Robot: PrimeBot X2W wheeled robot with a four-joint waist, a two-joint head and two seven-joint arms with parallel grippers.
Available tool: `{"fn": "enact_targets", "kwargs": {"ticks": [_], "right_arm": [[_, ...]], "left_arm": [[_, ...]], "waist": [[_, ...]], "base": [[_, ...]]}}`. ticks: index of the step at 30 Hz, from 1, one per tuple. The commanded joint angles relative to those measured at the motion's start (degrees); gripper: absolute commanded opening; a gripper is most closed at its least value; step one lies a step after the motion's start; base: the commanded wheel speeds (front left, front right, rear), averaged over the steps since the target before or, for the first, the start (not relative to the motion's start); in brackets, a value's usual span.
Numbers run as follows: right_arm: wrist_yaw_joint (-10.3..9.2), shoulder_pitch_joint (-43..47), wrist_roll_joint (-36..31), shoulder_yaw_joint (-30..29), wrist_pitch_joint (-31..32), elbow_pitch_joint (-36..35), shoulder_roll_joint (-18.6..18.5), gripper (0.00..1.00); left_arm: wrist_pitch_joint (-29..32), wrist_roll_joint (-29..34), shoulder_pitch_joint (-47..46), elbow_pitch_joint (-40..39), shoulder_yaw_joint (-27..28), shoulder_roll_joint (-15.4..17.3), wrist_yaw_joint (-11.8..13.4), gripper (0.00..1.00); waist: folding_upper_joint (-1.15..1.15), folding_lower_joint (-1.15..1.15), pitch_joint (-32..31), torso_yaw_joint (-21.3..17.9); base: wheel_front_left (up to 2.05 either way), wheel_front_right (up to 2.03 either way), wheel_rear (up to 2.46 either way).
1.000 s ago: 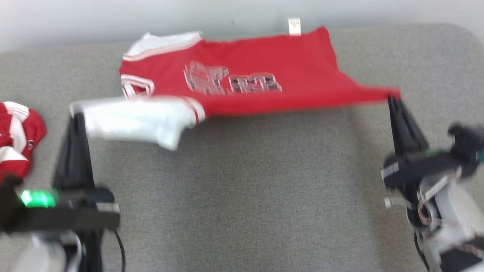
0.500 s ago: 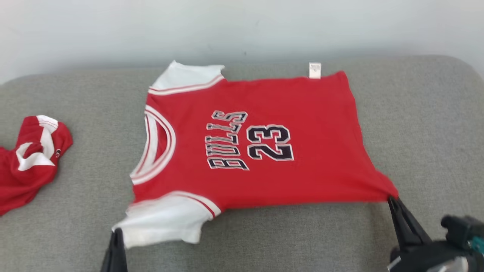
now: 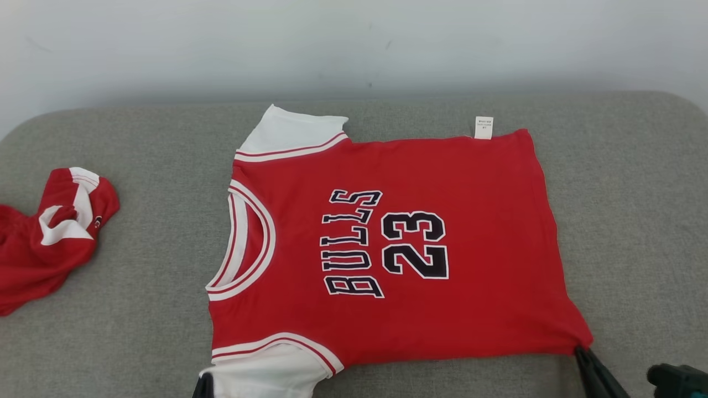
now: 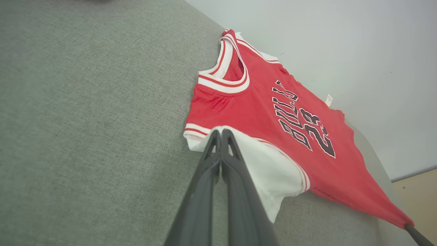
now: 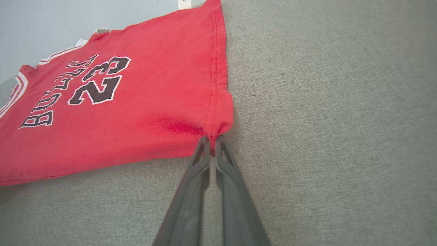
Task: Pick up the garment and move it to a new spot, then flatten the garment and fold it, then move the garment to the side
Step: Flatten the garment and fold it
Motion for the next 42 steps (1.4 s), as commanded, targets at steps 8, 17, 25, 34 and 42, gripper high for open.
{"fn": "enact_targets", "kwargs": {"ticks": [8,17,25,34,42], "right_arm": [[-0.15,-6.9,-0.9,3.8,1.3,1.3,1.1,0.00],[-0.15,-17.9,-0.1,6.7,3.6,7.0,-1.2,0.00],[-0.15,-27.6,-0.8,8.5,3.3,13.9,-1.8,0.00],[-0.15,-33.9,-1.1,9.4,1.9,21.4,-2.2,0.00],[-0.15,-34.9,-0.5,10.7,-2.2,24.5,-1.9,1.00]], "left_arm": [[1.8,2.8,-11.0,2.2,-0.2,2.7,-2.4,0.00],[5.7,4.6,-23.0,6.8,-1.1,5.4,-5.1,0.00],[7.2,5.2,-32.9,16.2,-1.5,5.3,-7.3,0.00],[6.8,7.3,-42.4,28.1,-4.3,3.8,-11.2,0.00],[2.5,8.3,-44.7,35.5,-5.2,2.4,-12.9,1.00]], "waist": [[0.00,0.00,1.9,-3.0],[0.00,0.00,4.0,-4.5],[0.00,0.00,5.9,-4.1],[0.00,0.00,7.3,-3.4],[0.00,0.00,6.7,-4.2]], "base": [[0.00,0.00,0.00],[0.00,0.00,0.00],[0.00,0.00,0.00],[0.00,0.00,0.00],[0.00,0.00,0.00]]}}
